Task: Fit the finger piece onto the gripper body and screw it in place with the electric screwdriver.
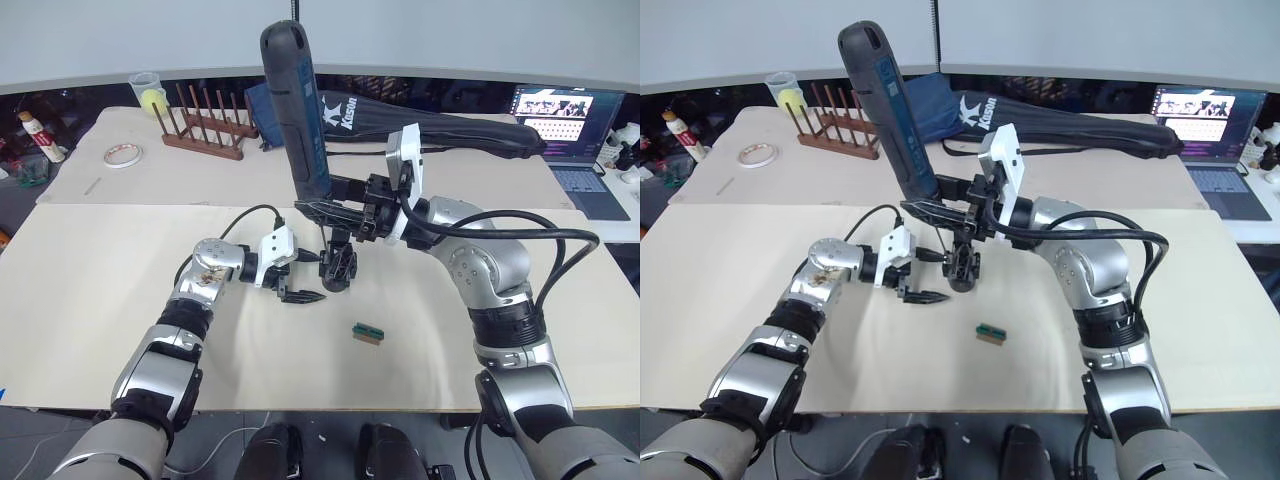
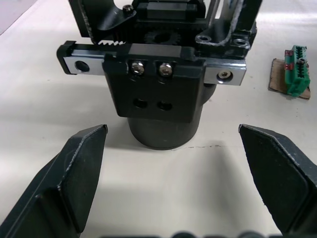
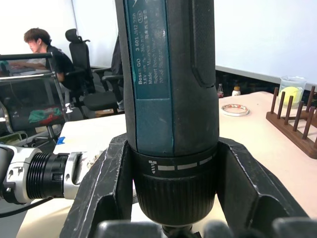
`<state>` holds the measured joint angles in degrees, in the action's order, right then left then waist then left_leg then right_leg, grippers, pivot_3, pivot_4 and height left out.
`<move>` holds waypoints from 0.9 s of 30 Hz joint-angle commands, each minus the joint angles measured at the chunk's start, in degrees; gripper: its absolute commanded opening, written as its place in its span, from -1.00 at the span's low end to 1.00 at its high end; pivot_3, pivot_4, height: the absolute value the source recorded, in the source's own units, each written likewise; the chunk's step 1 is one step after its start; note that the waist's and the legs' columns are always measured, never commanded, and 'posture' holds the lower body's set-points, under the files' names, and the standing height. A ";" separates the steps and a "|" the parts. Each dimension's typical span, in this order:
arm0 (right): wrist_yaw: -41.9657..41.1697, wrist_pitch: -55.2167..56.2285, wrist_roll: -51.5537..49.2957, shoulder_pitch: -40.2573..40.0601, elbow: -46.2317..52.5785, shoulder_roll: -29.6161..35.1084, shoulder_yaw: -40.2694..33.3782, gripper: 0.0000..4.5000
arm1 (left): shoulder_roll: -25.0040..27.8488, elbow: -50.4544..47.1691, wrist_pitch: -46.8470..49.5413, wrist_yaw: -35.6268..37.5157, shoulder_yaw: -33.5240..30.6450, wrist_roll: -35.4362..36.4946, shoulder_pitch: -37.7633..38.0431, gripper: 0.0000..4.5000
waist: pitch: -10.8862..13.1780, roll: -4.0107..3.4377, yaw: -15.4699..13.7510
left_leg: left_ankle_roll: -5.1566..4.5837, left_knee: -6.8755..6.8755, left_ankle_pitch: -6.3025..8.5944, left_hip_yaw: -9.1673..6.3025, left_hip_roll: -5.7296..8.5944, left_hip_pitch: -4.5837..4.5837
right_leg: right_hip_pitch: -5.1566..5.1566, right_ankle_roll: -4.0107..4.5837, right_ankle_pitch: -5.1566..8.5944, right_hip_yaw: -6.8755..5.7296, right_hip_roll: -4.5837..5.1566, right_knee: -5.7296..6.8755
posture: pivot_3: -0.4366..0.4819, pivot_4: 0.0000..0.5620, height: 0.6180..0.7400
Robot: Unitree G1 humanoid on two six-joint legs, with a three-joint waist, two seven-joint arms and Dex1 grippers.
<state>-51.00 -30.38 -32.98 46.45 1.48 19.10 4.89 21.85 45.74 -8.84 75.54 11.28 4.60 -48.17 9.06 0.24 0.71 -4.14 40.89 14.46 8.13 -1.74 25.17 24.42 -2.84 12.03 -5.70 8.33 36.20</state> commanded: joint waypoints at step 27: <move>5.96 0.27 -5.92 1.82 3.95 -4.13 -8.31 -0.13 | 0.62 -1.14 -1.26 0.04 -1.12 0.29 -0.88 1.00 | 0.00 0.00 0.08 | 0.01 -0.02 -0.01 0.00 0.00 0.01 | 0.01 0.00 0.00 0.00 0.00 0.02 | -0.05 -0.47 0.84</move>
<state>-45.04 -30.61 -37.07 47.58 1.89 14.86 -1.44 22.07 45.82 -8.99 75.42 11.04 4.60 -48.40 9.06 0.24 0.79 -4.12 40.87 14.45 8.13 -1.74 25.18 24.43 -2.84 12.02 -5.70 8.33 36.21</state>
